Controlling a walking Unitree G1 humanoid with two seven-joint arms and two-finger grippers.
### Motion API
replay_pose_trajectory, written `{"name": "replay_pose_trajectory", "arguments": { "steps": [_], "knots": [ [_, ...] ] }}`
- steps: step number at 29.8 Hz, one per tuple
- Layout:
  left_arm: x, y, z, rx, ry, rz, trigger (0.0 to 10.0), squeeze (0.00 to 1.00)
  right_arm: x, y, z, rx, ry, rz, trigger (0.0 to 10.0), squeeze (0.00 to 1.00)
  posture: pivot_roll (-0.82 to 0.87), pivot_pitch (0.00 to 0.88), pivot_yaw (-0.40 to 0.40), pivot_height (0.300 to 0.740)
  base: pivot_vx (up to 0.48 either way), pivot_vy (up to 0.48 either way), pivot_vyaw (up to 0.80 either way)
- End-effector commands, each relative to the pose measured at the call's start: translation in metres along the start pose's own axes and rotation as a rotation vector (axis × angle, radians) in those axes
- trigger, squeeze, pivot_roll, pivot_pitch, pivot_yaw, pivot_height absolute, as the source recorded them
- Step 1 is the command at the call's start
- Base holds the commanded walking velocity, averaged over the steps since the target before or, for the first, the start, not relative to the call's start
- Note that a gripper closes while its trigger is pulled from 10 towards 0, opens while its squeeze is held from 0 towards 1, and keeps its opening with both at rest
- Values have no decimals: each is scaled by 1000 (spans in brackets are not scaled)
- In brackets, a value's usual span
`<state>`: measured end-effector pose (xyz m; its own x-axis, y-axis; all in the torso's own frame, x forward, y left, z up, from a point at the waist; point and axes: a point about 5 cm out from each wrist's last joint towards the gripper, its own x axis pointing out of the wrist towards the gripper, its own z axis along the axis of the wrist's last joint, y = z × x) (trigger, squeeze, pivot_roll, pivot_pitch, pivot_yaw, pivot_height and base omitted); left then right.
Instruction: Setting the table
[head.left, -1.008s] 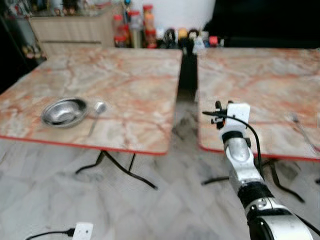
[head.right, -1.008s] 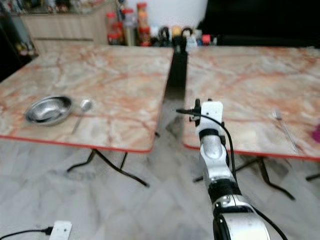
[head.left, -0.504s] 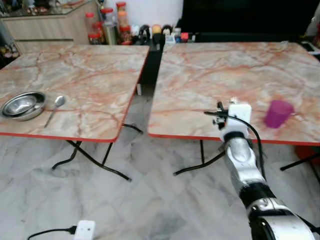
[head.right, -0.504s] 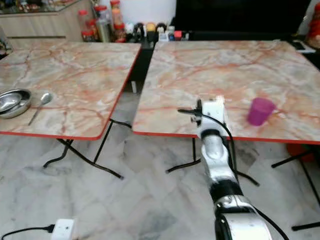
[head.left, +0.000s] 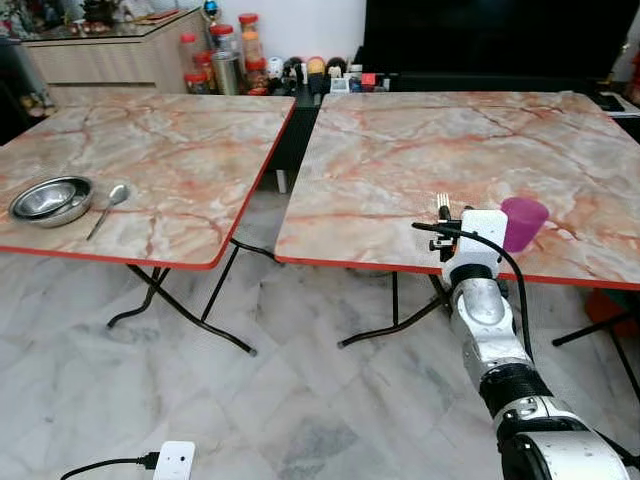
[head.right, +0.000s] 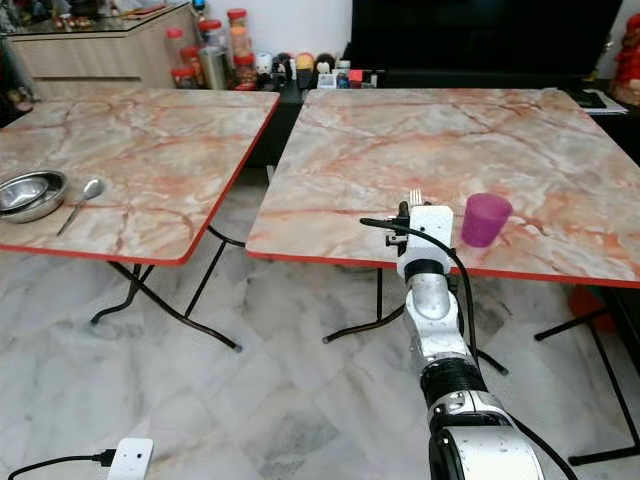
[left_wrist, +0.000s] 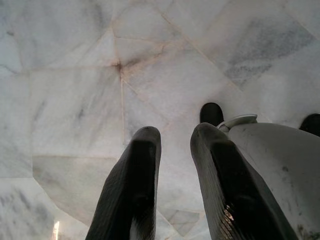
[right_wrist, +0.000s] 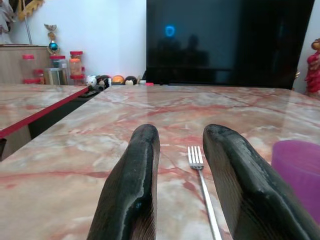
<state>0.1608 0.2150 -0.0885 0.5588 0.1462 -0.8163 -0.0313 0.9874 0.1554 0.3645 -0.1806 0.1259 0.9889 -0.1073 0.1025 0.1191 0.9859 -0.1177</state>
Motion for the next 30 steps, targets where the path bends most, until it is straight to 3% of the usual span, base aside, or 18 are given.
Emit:
{"name": "replay_pose_trajectory", "arguments": {
  "steps": [1, 30],
  "knots": [
    [0, 5, 3, -5, -11, 11, 10000, 0, 5, 3, 7, 7, -11, 4, 10000, 0, 55, 0, 28, 740, 356, 0, 0],
    [-1, 4, -3, 4, 12, 5, 10000, 0, 2, 7, -1, -26, 27, 30, 10000, 0, 57, 0, 26, 740, 353, 0, 0]
  ]
}}
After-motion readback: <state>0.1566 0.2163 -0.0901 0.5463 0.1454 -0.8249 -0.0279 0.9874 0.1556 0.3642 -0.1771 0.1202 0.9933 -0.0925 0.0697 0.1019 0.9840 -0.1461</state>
